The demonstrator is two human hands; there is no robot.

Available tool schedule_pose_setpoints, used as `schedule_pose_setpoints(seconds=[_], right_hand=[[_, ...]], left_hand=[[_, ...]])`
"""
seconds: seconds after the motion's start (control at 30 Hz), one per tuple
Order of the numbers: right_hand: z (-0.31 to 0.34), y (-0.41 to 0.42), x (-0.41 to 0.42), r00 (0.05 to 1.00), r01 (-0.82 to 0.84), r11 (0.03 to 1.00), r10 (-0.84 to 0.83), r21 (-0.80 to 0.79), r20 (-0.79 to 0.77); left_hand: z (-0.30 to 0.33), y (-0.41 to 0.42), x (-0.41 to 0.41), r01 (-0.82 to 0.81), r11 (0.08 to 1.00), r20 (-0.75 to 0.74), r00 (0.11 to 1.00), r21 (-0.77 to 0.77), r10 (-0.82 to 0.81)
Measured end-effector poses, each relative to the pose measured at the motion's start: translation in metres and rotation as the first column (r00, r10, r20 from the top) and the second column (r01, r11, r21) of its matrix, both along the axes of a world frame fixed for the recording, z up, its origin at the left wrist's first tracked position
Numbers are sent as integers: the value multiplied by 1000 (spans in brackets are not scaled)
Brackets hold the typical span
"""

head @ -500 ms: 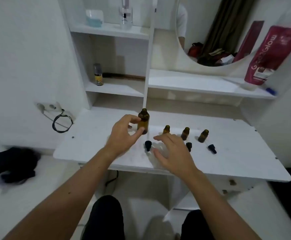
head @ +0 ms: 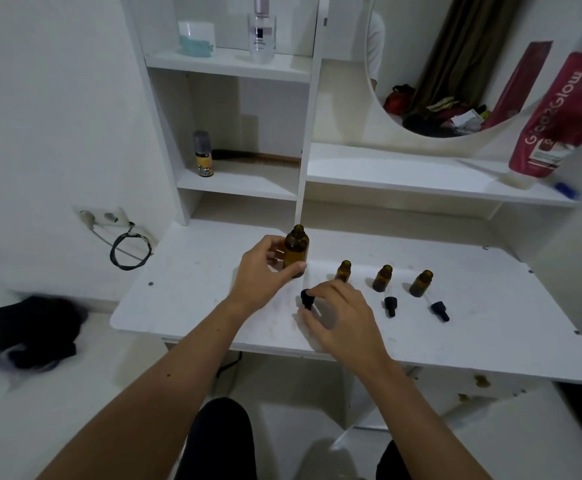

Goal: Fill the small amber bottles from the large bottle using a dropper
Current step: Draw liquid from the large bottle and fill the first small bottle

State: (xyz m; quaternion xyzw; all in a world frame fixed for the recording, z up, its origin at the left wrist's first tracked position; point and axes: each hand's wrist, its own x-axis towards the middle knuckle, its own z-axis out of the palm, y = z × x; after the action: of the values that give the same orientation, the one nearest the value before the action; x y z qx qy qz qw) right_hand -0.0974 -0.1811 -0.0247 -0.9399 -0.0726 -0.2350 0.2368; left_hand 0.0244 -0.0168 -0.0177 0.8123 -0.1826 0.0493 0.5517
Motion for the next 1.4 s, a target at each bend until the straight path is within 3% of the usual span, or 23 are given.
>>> schedule_pose_setpoints(seconds=[0.23, 0.47, 0.7, 0.83, 1.13, 1.4], right_hand=[[24, -9, -3, 980, 20, 972, -65, 236, 187], [65, -23, 10, 928, 67, 951, -171, 302, 332], [108, -22, 32, 870, 14, 964, -143, 267, 472], [117, -21, 41, 872, -8, 965, -121, 263, 474], [125, -18, 65, 911, -32, 995, -11, 96, 413], [123, -3, 96, 994, -48, 946, 13, 320, 112]], left_hand=[[-2, 2, 0, 17, 1000, 14, 1000, 11, -17], [-4, 2, 1, 6, 1000, -2, 1000, 16, -5], [-5, 2, 2, 10, 1000, -1, 1000, 4, -10], [-4, 3, 2, 13, 1000, 2, 1000, 4, -13], [-5, 1, 4, 10, 1000, -4, 1000, 8, -10], [-5, 1, 5, 8, 1000, -11, 1000, -5, -8]])
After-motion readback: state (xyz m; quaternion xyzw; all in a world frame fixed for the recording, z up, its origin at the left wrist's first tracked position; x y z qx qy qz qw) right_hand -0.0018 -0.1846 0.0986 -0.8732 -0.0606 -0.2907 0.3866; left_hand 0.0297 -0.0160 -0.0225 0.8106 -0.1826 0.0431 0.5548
